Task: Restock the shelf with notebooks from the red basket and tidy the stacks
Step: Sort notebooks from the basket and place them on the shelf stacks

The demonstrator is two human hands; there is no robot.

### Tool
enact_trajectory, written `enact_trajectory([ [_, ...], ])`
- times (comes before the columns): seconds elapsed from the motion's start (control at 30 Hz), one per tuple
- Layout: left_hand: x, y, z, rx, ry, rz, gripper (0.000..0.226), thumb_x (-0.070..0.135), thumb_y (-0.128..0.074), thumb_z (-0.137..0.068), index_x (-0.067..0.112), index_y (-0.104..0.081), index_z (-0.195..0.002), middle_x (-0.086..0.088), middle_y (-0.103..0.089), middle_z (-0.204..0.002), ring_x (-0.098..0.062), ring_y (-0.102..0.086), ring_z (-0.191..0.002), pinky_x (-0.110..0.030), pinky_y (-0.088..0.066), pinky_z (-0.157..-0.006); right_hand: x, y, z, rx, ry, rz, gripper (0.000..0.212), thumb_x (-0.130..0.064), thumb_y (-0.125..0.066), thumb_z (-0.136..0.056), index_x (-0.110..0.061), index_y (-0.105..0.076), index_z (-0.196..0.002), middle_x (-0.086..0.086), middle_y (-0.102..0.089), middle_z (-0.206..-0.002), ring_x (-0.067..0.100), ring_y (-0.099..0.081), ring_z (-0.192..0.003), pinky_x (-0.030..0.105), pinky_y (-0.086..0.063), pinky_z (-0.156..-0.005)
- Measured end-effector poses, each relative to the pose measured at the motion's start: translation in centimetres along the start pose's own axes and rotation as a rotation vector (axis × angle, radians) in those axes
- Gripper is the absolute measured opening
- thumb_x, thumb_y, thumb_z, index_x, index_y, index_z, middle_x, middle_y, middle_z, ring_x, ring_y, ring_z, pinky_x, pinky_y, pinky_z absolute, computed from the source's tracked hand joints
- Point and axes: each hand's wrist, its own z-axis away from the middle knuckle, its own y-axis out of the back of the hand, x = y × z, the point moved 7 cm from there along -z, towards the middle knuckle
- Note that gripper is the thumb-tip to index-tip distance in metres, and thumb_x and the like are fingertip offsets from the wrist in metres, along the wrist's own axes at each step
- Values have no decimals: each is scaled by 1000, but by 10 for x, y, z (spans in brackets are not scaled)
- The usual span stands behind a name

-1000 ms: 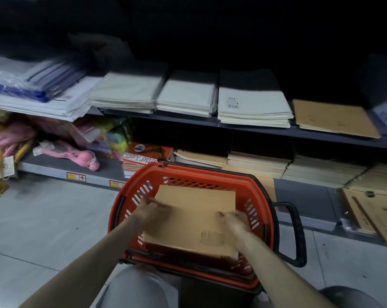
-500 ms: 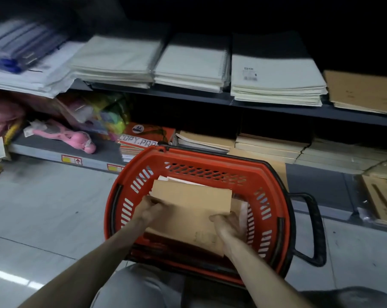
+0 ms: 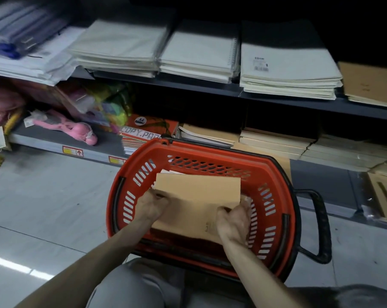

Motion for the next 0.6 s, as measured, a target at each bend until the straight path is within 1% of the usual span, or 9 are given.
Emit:
enact_trajectory([
  [0.1,3,8,0,-23,36,71,27,30,-67,-90,16,-76,-112,-5,-74,-113,-29,-66,-109,-37,-55,-94,-12,4,-7,-28,17,-91,78,-41,-69,-71,-30,-31,-139,-3,-60,-124,24,-66,-113,43,-54,-101],
  [0.17,4,15,1,-62,72,183,44,38,-74,-81,13,-72,-118,-8,-71,-120,-30,-62,-116,-39,-51,-99,-18,0,-12,-159,-40,-197,72,-25,-77,-80,-19,-43,-143,-6,-59,-128,24,-65,-114,39,-53,-102],
  [0.23,7,20,2,-79,94,328,72,47,-78,-65,10,-66,-126,-9,-67,-126,-31,-59,-121,-41,-47,-104,-22,0,-15,-272,-103,-253,60,-33,-78,-84,-16,-59,-138,-2,-63,-136,25,-62,-121,42,-50,-106],
  [0.3,22,30,13,-98,63,385,54,39,-77,-81,11,-65,-125,-2,-67,-119,-28,-57,-120,-41,-43,-102,-26,7,-14,-341,-142,-274,68,-51,-75,-85,-20,-57,-142,-1,-60,-143,26,-59,-128,48,-49,-109],
  [0.37,37,46,22,-104,1,380,30,28,-71,-95,14,-65,-120,4,-64,-109,-23,-56,-113,-37,-38,-97,-35,24,-15,-370,-130,-311,60,-56,-73,-86,-18,-62,-131,3,-69,-130,28,-69,-114,51,-57,-98],
  [0.4,46,54,28,-103,-1,383,29,29,-72,-94,16,-64,-118,4,-65,-108,-21,-58,-109,-37,-39,-95,-44,36,-13,-376,-112,-348,51,-52,-73,-89,-16,-65,-124,6,-75,-118,29,-74,-104,53,-61,-90],
  [0.47,69,69,43,-129,-37,393,45,41,-81,-82,24,-65,-121,2,-68,-115,-20,-62,-107,-39,-46,-97,-63,66,-8,-389,-60,-414,36,-41,-71,-95,-13,-69,-118,8,-79,-104,30,-76,-94,52,-64,-79],
  [0.53,97,78,57,-165,-124,388,66,58,-84,-68,42,-60,-127,2,-66,-124,-24,-64,-112,-48,-51,-102,-79,100,0,-375,-19,-469,25,-34,-68,-98,-15,-68,-116,9,-78,-104,30,-74,-95,45,-61,-72],
  [0.6,133,87,83,-182,-188,434,67,51,-84,-75,42,-52,-133,-1,-64,-130,-22,-66,-108,-42,-55,-96,-90,134,7,-363,10,-558,27,-30,-69,-97,-17,-64,-121,10,-77,-107,32,-72,-99,45,-60,-75],
])
